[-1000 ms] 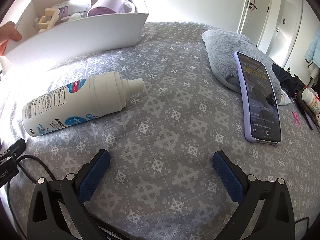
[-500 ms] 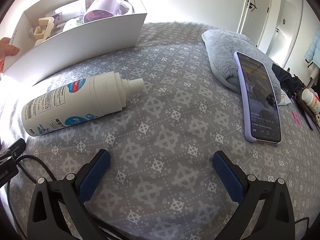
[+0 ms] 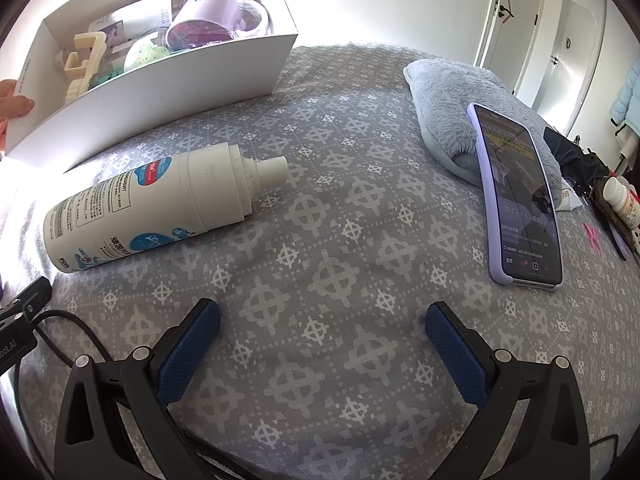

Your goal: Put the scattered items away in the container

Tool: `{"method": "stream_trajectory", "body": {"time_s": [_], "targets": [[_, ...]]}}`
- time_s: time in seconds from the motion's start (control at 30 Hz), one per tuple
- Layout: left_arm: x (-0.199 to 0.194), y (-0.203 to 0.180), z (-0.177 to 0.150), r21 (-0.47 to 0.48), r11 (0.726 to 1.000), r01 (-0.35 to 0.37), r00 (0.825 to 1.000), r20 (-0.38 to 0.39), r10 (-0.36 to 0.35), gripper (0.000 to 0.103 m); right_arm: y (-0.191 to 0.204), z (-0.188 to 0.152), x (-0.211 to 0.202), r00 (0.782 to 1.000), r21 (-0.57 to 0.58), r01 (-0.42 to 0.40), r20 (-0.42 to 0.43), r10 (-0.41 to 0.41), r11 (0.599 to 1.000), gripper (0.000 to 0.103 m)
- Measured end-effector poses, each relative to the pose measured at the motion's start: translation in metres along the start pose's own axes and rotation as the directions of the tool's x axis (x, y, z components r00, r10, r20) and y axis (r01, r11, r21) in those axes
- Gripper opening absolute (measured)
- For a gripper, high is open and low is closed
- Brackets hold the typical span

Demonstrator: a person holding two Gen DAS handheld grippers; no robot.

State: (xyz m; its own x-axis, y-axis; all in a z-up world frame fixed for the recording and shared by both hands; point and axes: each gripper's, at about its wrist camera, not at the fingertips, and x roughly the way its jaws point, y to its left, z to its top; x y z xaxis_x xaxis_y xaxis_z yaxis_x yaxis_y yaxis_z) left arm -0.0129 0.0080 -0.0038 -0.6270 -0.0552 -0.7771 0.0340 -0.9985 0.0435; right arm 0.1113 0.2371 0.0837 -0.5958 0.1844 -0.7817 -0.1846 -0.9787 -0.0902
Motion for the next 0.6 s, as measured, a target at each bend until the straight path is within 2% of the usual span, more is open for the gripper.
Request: {"method": "stream_trajectory", "body": {"time_s": [0.6], "targets": [[0.0000, 0.0000, 0.0000, 0.000, 1.000, 0.000, 1.000, 0.000, 0.000, 0.103, -0.0002, -0.0001, -0.0001, 1.000, 0.000, 0.000, 0.000, 0.000, 1.000, 0.103]]}}
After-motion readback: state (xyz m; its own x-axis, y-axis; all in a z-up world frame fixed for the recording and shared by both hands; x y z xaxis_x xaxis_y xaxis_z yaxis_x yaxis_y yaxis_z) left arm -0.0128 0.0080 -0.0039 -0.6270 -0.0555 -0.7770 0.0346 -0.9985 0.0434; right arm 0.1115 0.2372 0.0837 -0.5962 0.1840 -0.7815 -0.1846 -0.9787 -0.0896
